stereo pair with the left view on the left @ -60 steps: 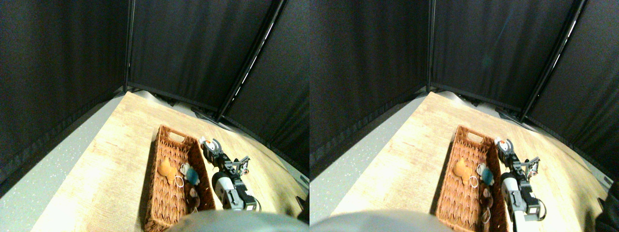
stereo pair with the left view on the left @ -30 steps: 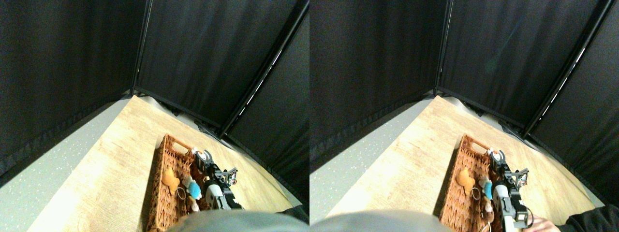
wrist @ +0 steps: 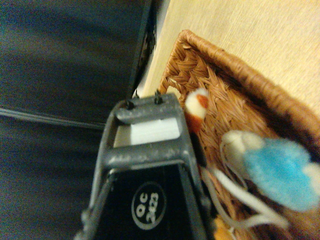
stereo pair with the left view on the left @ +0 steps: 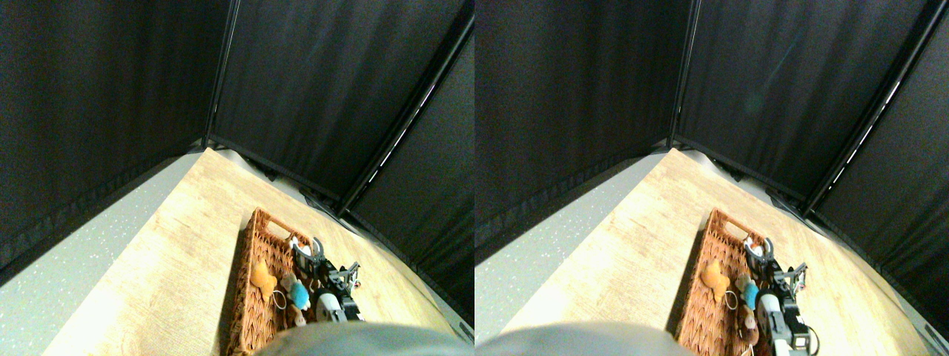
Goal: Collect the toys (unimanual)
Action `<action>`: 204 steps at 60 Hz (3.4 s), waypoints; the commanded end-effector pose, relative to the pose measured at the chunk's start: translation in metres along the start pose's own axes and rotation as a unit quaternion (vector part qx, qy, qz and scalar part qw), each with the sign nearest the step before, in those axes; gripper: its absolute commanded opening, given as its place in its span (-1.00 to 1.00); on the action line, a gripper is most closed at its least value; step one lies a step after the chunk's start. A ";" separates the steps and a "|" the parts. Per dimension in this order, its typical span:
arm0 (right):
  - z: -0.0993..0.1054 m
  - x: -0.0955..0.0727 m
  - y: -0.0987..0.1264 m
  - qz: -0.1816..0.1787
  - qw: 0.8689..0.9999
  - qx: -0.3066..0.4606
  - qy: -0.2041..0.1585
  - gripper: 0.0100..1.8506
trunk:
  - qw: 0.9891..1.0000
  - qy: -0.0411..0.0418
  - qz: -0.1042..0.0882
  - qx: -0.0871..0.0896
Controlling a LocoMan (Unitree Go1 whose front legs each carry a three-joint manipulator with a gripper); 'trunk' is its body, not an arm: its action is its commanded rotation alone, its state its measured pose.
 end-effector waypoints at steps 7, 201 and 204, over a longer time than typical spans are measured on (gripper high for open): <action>0.013 -0.006 0.006 0.022 0.999 0.007 -0.039 0.45 | 1.000 0.006 -0.002 0.010; 0.092 -0.081 -0.113 -0.034 0.960 0.148 -0.236 -0.95 | 0.993 0.048 -0.066 0.087; 0.090 -0.077 -0.101 -0.035 0.962 0.136 -0.233 -0.94 | 0.993 0.047 -0.064 0.084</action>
